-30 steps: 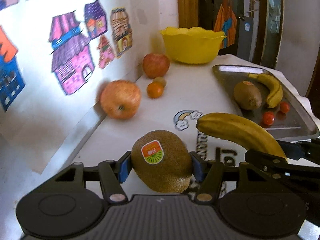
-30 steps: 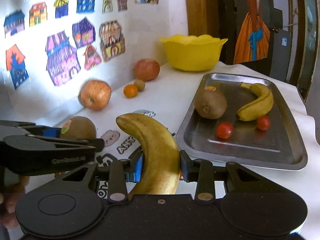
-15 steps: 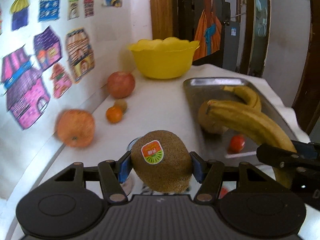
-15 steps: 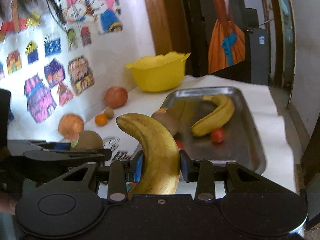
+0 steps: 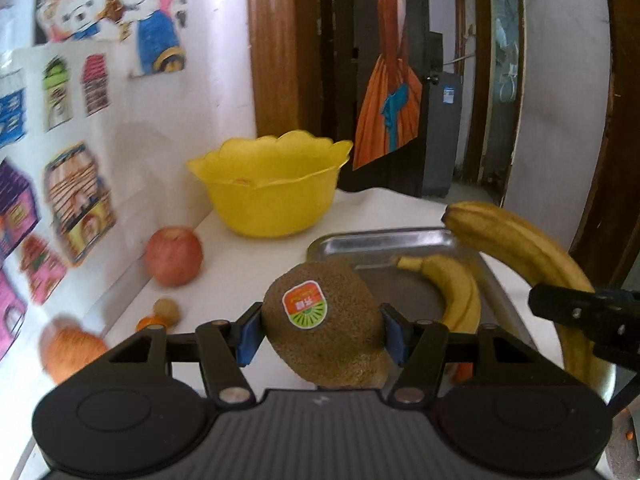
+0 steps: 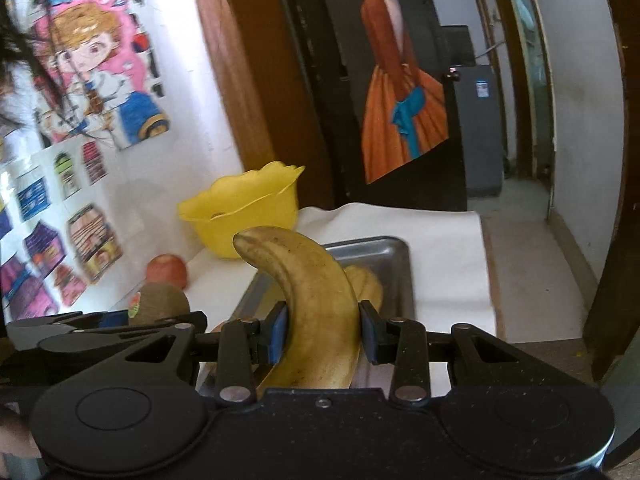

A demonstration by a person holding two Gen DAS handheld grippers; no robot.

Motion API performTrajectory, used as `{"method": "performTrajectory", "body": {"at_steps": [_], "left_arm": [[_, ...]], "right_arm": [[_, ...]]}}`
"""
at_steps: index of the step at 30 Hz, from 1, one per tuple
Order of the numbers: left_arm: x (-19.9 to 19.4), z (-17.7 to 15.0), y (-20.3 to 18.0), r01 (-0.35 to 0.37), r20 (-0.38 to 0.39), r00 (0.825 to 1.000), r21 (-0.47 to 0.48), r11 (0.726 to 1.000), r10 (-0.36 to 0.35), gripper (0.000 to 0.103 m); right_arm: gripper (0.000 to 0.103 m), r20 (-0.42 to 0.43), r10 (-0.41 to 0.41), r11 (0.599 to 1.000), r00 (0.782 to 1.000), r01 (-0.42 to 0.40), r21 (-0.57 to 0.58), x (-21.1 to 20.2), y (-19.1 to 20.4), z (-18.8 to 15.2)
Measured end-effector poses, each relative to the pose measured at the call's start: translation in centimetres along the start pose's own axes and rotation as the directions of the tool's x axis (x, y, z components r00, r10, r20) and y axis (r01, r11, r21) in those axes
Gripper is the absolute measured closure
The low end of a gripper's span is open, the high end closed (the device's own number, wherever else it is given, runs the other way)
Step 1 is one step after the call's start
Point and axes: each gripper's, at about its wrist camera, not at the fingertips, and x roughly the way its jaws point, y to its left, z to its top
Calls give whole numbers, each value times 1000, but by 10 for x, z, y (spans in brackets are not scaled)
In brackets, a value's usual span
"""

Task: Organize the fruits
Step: 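Lower and open both tools to release kiwi and banana in the tray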

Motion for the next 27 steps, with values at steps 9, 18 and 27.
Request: {"method": "performTrajectory", "body": {"at_steps": [9,18,27], "left_arm": [[45,14,-23,13,-19,1000,53,999,-12,39],[69,15,-41,-17,-56,998,91,996,22,39],[80,12,-50,-5,-103,995,118,993,17,38]], "right_arm": [[64,-32,-38,994,999,41,97,47,-30,3],[76,-16,-21,995,1000,22,100,70,-39,12],[70,-63,-6,992,998,13,124,76,-45,2]]}}
